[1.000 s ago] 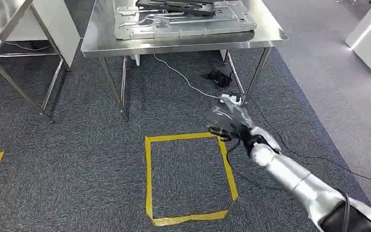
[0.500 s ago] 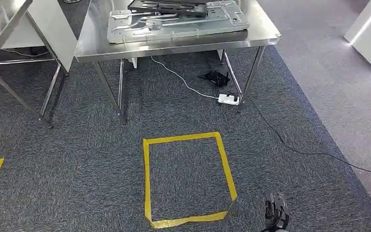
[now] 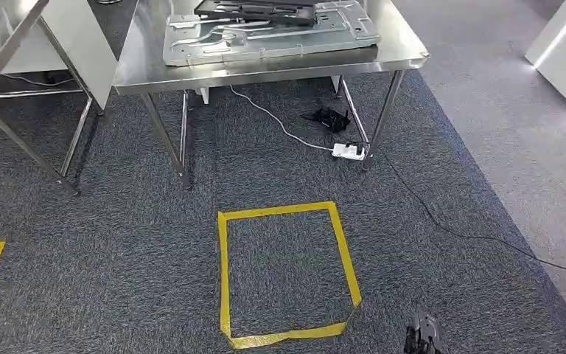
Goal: Take the parts from the cabinet and place them on the table.
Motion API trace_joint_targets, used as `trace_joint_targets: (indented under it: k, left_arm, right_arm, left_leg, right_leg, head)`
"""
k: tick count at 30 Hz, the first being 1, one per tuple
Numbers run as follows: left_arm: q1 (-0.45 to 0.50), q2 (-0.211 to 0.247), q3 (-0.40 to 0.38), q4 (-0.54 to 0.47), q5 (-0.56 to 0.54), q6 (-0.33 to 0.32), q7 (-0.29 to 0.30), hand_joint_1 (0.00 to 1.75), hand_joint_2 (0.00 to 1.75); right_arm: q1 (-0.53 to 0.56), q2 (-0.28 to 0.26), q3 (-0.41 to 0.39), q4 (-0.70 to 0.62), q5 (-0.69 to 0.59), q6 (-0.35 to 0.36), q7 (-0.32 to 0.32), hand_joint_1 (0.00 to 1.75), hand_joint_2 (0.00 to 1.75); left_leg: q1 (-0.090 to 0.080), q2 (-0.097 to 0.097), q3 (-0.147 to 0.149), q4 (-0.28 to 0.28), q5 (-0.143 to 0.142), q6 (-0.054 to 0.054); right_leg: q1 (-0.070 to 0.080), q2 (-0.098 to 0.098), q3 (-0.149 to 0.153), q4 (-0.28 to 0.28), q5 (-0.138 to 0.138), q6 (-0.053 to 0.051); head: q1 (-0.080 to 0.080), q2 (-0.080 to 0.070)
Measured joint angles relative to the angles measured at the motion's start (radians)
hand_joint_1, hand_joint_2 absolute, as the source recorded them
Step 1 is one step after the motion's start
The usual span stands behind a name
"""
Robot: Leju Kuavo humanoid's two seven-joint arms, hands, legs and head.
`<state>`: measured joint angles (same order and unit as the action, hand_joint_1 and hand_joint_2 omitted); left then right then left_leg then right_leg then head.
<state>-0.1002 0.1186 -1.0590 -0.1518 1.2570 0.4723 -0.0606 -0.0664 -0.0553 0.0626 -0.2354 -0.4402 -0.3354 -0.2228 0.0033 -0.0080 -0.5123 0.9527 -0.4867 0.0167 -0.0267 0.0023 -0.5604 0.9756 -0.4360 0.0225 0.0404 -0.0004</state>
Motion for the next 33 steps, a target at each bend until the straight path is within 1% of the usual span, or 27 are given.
trace_joint_targets:
  k: [3,5,6,7,8,9,10,11,12,13,14,16,17,18,19,22,23,24,25,26,27,28,29,30,31,32,33]
  left_arm:
    - [0.000,-0.002,0.003,0.000,0.001,0.010,0.014,0.00,0.00]
    - [0.000,-0.003,0.006,0.000,0.001,0.012,0.016,0.00,0.00]
    - [0.000,-0.003,0.006,0.000,0.001,0.013,0.016,0.00,0.00]
    - [0.000,-0.003,0.007,0.000,0.001,0.013,0.016,0.00,0.00]
    - [-0.001,-0.008,0.007,0.000,0.001,0.013,0.016,0.00,0.00]
    - [-0.002,-0.010,0.007,0.000,0.001,0.015,0.019,0.00,0.00]
    - [-0.001,-0.011,0.008,0.000,0.002,0.018,0.025,0.00,0.00]
    - [-0.001,-0.011,0.008,0.000,0.003,0.022,0.028,0.00,0.00]
    - [-0.001,-0.011,0.008,0.000,0.003,0.024,0.031,0.00,0.00]
    - [-0.001,-0.011,0.008,0.000,0.003,0.026,0.033,0.00,0.00]
    - [0.000,-0.011,0.008,0.000,0.003,0.027,0.033,0.00,0.00]
    - [-0.001,-0.011,0.008,0.000,0.003,0.027,0.032,0.00,0.00]
    - [-0.001,-0.008,0.008,0.000,0.003,0.028,0.027,0.00,0.00]
    - [-0.001,-0.006,0.009,0.000,0.003,0.029,0.024,0.00,0.00]
    - [-0.003,-0.006,0.009,0.000,0.003,0.029,0.022,0.00,0.00]
    - [-0.003,-0.009,0.011,0.000,0.003,0.027,0.019,0.00,0.00]
    - [-0.003,-0.010,0.011,0.000,0.006,0.028,0.023,0.00,0.00]
    - [-0.004,-0.010,0.011,0.000,0.008,0.028,0.025,0.00,0.00]
    - [-0.005,-0.011,0.012,0.000,0.008,0.028,0.027,0.00,0.00]
    - [-0.005,-0.011,0.014,0.000,0.009,0.028,0.029,0.00,0.00]
    - [-0.004,-0.011,0.015,0.000,0.009,0.028,0.030,0.00,0.00]
    - [-0.004,-0.011,0.016,0.000,0.008,0.028,0.030,0.00,0.00]
    - [-0.005,-0.011,0.016,0.000,0.008,0.027,0.030,0.00,0.00]
    - [-0.004,-0.011,0.016,0.000,0.007,0.026,0.029,0.00,0.00]
    - [-0.004,-0.011,0.016,0.000,0.005,0.024,0.026,0.00,0.00]
    - [-0.003,-0.008,0.016,0.000,0.003,0.024,0.024,0.00,0.00]
    - [-0.002,-0.006,0.016,0.000,0.003,0.024,0.024,0.00,0.00]
  right_arm:
    - [0.000,0.010,-0.005,0.010,0.007,-0.009,0.000,0.00,1.75]
    - [0.000,0.016,-0.005,0.014,0.009,-0.012,0.001,0.00,1.75]
    - [-0.001,0.018,-0.005,0.016,0.009,-0.013,0.001,0.00,1.75]
    - [-0.001,0.018,-0.005,0.017,0.010,-0.014,0.000,0.00,1.75]
    - [0.000,0.019,-0.005,0.018,0.010,-0.014,0.000,0.00,0.00]
    - [-0.001,0.019,-0.006,0.020,0.010,-0.013,-0.007,0.00,0.00]
    - [-0.001,0.019,-0.007,0.021,0.010,-0.005,-0.022,0.00,0.00]
    - [0.000,0.019,-0.009,0.023,0.009,0.002,-0.034,0.00,0.00]
    - [0.001,0.019,-0.011,0.024,0.006,0.007,-0.042,0.00,0.00]
    - [0.001,0.019,-0.013,0.026,0.004,0.010,-0.047,0.00,0.00]
    - [0.001,0.019,-0.015,0.028,-0.001,0.012,-0.050,0.00,0.00]
    - [0.000,0.019,-0.019,0.029,-0.003,0.005,-0.051,0.00,0.00]
    - [-0.001,0.024,-0.021,0.031,-0.002,0.001,-0.050,0.00,0.00]
    - [-0.002,0.029,-0.021,0.032,-0.002,-0.002,-0.050,0.00,0.00]
    - [-0.002,0.030,-0.023,0.033,0.000,-0.006,-0.047,0.00,0.00]
    - [-0.002,0.037,-0.023,0.035,0.010,-0.025,-0.027,0.00,0.00]
    - [-0.002,0.038,-0.023,0.035,0.013,-0.027,-0.023,0.00,0.00]
    - [-0.002,0.040,-0.023,0.035,0.013,-0.028,-0.019,0.00,0.00]
    - [-0.002,0.041,-0.023,0.035,0.014,-0.029,-0.018,0.00,0.00]
    - [-0.002,0.042,-0.023,0.036,0.016,-0.032,-0.018,0.00,0.00]
    - [-0.001,0.042,-0.023,0.037,0.019,-0.036,-0.018,0.00,0.00]
    - [-0.001,0.042,-0.023,0.037,0.023,-0.042,-0.018,0.00,0.00]
    - [-0.001,0.042,-0.023,0.038,0.023,-0.050,-0.018,0.00,0.00]
    - [-0.002,0.042,-0.023,0.039,0.016,-0.055,-0.023,0.00,0.00]
    - [-0.004,0.042,-0.024,0.039,0.007,-0.060,-0.030,0.00,0.00]
    - [-0.005,0.046,-0.024,0.039,0.005,-0.066,-0.034,0.00,0.00]
    - [-0.007,0.052,-0.025,0.039,0.005,-0.070,-0.035,0.00,0.00]
  left_leg:
    - [-0.001,0.000,-0.002,0.006,-0.004,0.006]
    - [-0.003,0.000,-0.003,0.007,-0.004,0.009]
    - [-0.004,0.000,-0.002,0.001,0.000,0.014]
    - [0.010,0.001,0.017,-0.023,0.016,0.020]
    - [0.010,0.006,0.020,-0.034,0.022,0.021]
    - [0.012,0.008,0.020,-0.036,0.025,0.025]
    - [0.012,0.009,0.019,-0.036,0.026,0.025]
    - [0.011,0.010,0.019,-0.036,0.024,0.025]
    - [0.012,0.010,0.018,-0.032,0.022,0.024]
    - [0.015,0.010,0.017,-0.028,0.019,0.021]
    - [0.019,0.009,0.017,-0.020,0.013,0.016]
    - [0.029,0.005,0.017,0.003,-0.005,-0.002]
    - [0.028,0.005,0.011,0.018,-0.016,-0.015]
    - [0.020,0.002,-0.001,0.035,-0.027,-0.025]
    - [0.020,0.002,-0.001,0.031,-0.029,-0.028]
    - [0.028,0.001,0.001,0.033,-0.032,-0.038]
    - [0.028,0.004,-0.006,0.056,-0.051,-0.039]
    - [0.028,0.006,-0.031,0.110,-0.084,-0.039]
    - [0.024,0.005,-0.070,0.187,-0.123,-0.038]
    - [0.022,0.005,-0.118,0.280,-0.161,-0.037]
    - [0.021,0.005,-0.153,0.344,-0.178,-0.033]
    - [0.018,0.005,-0.171,0.367,-0.171,-0.026]
    - [0.012,0.005,-0.164,0.339,-0.140,-0.015]
    - [0.004,0.002,-0.136,0.271,-0.093,-0.001]
    - [-0.003,-0.008,-0.095,0.178,-0.040,0.018]
    - [-0.014,-0.038,-0.061,0.096,-0.005,0.041]
    - [-0.010,-0.056,-0.047,0.078,-0.019,0.058]
  right_leg:
    - [0.000,0.001,0.001,0.001,-0.001,0.003]
    - [-0.003,0.001,0.002,-0.002,0.002,0.008]
    - [-0.002,0.001,0.005,-0.008,0.004,0.012]
    - [0.004,0.001,0.006,-0.008,0.002,0.017]
    - [0.002,0.001,-0.001,0.015,-0.016,0.019]
    - [0.001,0.001,-0.032,0.080,-0.061,0.019]
    - [0.000,0.001,-0.072,0.166,-0.105,0.022]
    - [-0.001,0.001,-0.109,0.245,-0.136,0.025]
    - [-0.002,0.001,-0.137,0.298,-0.148,0.029]
    - [-0.005,0.000,-0.142,0.304,-0.133,0.033]
    - [-0.008,0.000,-0.122,0.261,-0.100,0.037]
    - [-0.018,-0.002,-0.034,0.088,-0.012,0.049]
    - [-0.022,0.001,-0.012,0.040,-0.025,0.054]
    - [-0.013,0.013,-0.017,0.042,-0.024,0.036]
    - [-0.016,0.011,-0.022,0.054,-0.029,0.018]
    - [-0.012,0.012,-0.029,0.061,-0.032,-0.008]
    - [-0.011,0.012,-0.028,0.060,-0.032,-0.015]
    - [-0.009,0.012,-0.028,0.060,-0.032,-0.018]
    - [-0.006,0.011,-0.029,0.060,-0.033,-0.020]
    - [-0.001,0.010,-0.029,0.060,-0.035,-0.024]
    - [0.005,0.009,-0.028,0.060,-0.036,-0.027]
    - [0.010,0.009,-0.026,0.061,-0.038,-0.029]
    - [0.016,0.016,-0.023,0.061,-0.039,-0.031]
    - [0.022,0.025,-0.019,0.060,-0.040,-0.033]
    - [0.027,0.028,-0.015,0.060,-0.041,-0.034]
    - [0.026,0.032,-0.014,0.059,-0.042,-0.035]
    - [0.029,0.036,-0.018,0.059,-0.041,-0.032]
  head:
    - [0.000,0.000]
    - [0.000,0.000]
    - [-0.001,0.000]
    - [0.000,0.000]
    - [0.003,0.000]
    - [0.004,0.000]
    - [0.006,0.000]
    - [0.006,0.000]
    - [0.006,0.000]
    - [0.006,0.000]
    - [0.006,0.000]
    - [0.006,0.000]
    - [0.010,0.000]
    - [0.012,0.000]
    - [0.008,0.000]
    - [0.007,0.000]
    - [0.007,0.000]
    - [0.006,0.000]
    - [0.005,0.000]
    - [0.006,0.000]
    - [0.006,0.000]
    - [0.006,0.000]
    - [0.006,0.000]
    - [0.005,0.000]
    - [0.007,0.000]
    - [0.008,0.000]
    - [0.015,0.000]
